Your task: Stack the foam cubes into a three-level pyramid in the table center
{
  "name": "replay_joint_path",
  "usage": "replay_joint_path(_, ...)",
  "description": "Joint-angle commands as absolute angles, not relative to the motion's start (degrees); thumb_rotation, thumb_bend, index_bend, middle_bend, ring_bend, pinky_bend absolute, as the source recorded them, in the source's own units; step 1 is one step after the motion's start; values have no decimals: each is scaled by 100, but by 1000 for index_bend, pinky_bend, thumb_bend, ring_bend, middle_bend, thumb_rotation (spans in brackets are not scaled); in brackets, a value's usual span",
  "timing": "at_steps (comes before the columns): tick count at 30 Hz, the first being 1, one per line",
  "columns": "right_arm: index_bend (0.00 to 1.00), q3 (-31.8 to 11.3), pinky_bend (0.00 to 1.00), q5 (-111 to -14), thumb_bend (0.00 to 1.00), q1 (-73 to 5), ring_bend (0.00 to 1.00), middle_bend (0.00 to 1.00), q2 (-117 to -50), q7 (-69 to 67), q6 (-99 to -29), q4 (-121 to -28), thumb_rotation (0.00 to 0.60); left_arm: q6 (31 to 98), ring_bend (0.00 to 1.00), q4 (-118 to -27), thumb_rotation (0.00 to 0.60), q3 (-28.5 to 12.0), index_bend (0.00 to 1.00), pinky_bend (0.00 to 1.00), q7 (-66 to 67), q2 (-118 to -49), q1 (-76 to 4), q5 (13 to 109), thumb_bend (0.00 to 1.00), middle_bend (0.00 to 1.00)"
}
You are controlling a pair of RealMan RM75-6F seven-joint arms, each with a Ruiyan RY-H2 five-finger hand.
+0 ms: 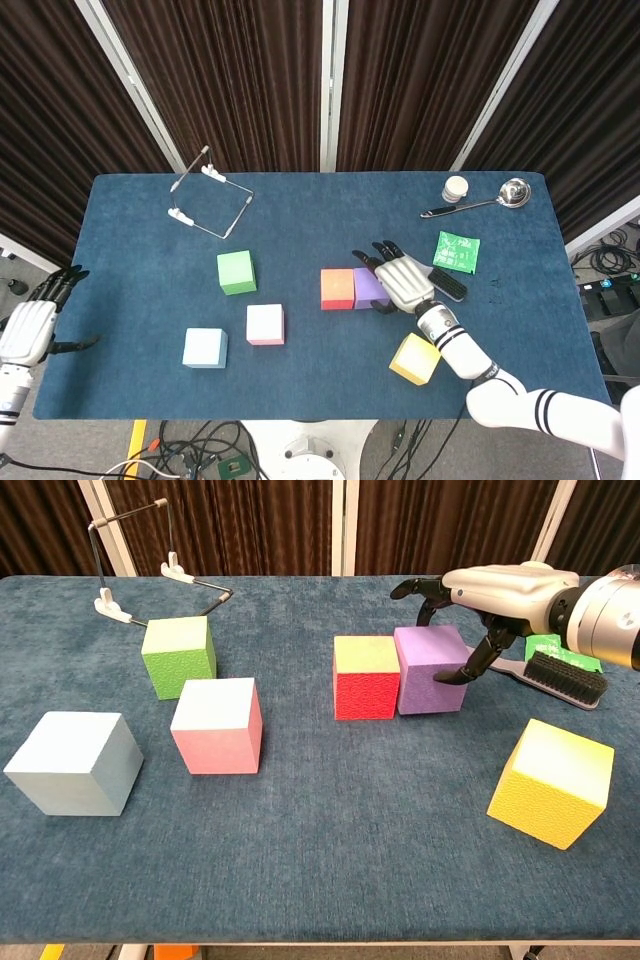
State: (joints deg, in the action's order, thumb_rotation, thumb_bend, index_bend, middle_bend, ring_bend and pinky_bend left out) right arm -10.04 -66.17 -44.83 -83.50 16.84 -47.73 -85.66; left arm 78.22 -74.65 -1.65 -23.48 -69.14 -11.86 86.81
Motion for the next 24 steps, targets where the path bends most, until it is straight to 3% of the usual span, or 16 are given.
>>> replay_joint_path(1,0,-997,0,-6545,282,-4505,0,378,-8353,1726,-4773,-8566,600,7803,19,-7444,600,-149,105,154,-2353,-6926,-1185,8685,13,68)
replay_joint_path(24,0,-931,0,-6288,283,-4605,0,371,-8473,1824,-4811,-8464,600,7777,19,-7479,600,-113,105,154,-2462,-6854,-1200,8728,14,68)
